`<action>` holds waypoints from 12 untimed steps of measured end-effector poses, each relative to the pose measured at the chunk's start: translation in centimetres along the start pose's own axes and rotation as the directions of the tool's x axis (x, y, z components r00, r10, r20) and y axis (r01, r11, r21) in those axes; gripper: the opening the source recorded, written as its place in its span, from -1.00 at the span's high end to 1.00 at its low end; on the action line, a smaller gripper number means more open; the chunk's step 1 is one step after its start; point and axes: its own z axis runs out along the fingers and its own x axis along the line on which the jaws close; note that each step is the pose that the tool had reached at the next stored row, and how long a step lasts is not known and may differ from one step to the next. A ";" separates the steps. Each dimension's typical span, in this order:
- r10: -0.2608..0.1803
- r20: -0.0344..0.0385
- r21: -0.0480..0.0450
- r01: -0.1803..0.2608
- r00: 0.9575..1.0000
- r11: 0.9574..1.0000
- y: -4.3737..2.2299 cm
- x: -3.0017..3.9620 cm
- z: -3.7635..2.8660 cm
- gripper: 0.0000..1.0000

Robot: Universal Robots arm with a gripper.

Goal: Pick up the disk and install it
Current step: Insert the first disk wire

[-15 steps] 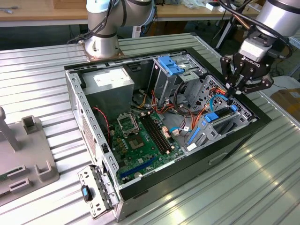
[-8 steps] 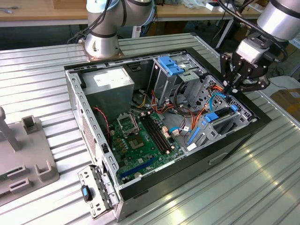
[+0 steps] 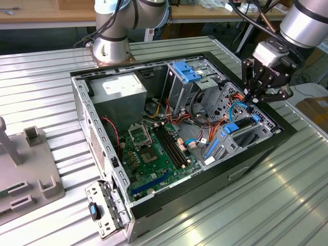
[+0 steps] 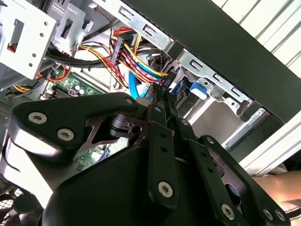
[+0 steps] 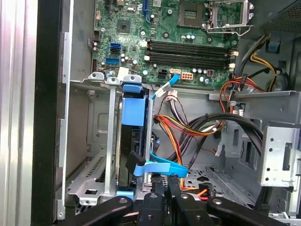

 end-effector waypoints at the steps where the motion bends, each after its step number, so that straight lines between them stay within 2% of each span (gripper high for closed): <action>1: 0.001 0.004 0.000 -0.001 1.000 1.000 0.01 0.07 -0.01 0.68; 2: 0.002 0.016 0.001 -0.002 1.000 1.000 0.03 0.27 -0.02 0.68; 3: 0.003 0.034 0.003 -0.003 0.999 1.000 0.07 0.58 -0.04 0.68; 5: 0.004 0.059 0.005 -0.004 0.998 1.000 0.19 1.17 -0.06 0.68; 6: 0.004 0.068 0.006 -0.004 0.998 1.000 0.25 1.47 -0.10 0.68; 8: 0.004 0.077 0.007 -0.005 0.997 1.000 0.41 1.87 -0.12 0.68; 11: 0.004 0.084 0.008 -0.005 0.996 1.000 0.82 2.16 -0.15 0.68; 12: 0.004 0.087 0.008 -0.005 0.996 1.000 1.25 2.36 -0.18 0.68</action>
